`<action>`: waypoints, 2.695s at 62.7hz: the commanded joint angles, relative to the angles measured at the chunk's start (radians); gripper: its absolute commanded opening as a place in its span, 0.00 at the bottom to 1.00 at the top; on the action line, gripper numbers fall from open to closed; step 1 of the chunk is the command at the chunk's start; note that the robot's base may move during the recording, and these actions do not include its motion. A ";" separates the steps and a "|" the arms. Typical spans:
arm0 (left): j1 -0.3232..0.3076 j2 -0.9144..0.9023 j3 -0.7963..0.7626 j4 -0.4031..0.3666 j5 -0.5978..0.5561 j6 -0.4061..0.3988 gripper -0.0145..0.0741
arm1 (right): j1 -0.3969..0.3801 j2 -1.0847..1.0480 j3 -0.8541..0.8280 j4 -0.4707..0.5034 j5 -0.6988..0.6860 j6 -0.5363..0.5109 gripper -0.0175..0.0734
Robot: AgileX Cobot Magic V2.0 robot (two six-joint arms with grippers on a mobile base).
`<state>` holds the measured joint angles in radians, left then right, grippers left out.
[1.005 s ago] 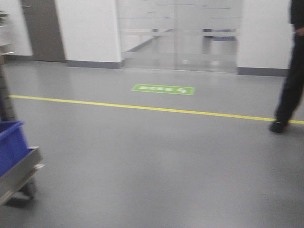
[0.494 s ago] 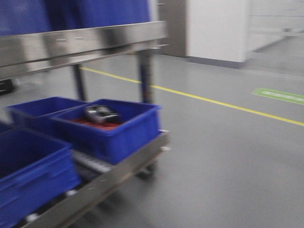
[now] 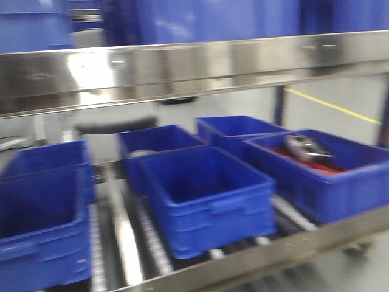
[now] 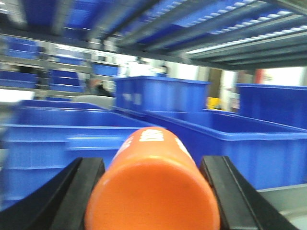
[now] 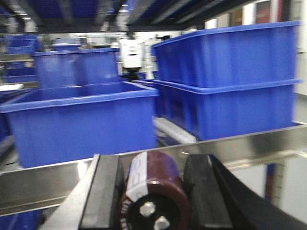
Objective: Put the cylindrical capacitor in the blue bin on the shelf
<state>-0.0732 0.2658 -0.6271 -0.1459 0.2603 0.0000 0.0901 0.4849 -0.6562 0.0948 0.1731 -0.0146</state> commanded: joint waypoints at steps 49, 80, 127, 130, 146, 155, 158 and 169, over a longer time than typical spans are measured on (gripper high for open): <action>-0.002 -0.004 -0.003 0.001 -0.014 0.000 0.04 | 0.000 -0.006 -0.002 -0.006 -0.032 -0.003 0.01; 0.010 -0.004 -0.003 0.001 -0.014 0.000 0.04 | 0.000 -0.006 -0.002 -0.006 -0.032 -0.003 0.01; 0.010 -0.004 -0.003 0.001 -0.014 0.000 0.04 | 0.000 -0.006 -0.002 -0.006 -0.032 -0.003 0.01; 0.010 -0.004 -0.003 0.001 -0.014 0.000 0.04 | 0.000 -0.006 -0.002 -0.006 -0.032 -0.003 0.01; 0.010 -0.004 -0.003 0.001 -0.014 0.000 0.04 | 0.000 -0.006 -0.002 -0.006 -0.032 -0.003 0.01; 0.010 -0.004 -0.003 -0.003 -0.016 0.000 0.04 | 0.000 -0.006 -0.002 -0.006 -0.069 -0.003 0.01; 0.010 -0.004 -0.003 -0.005 -0.016 0.000 0.04 | 0.000 -0.006 -0.002 -0.006 -0.079 -0.003 0.01; 0.002 0.054 -0.029 -0.034 -0.069 0.000 0.04 | 0.017 0.026 -0.044 -0.019 -0.102 -0.003 0.01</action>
<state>-0.0649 0.2838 -0.6315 -0.1570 0.2322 0.0000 0.0960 0.4871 -0.6623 0.0948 0.1156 -0.0146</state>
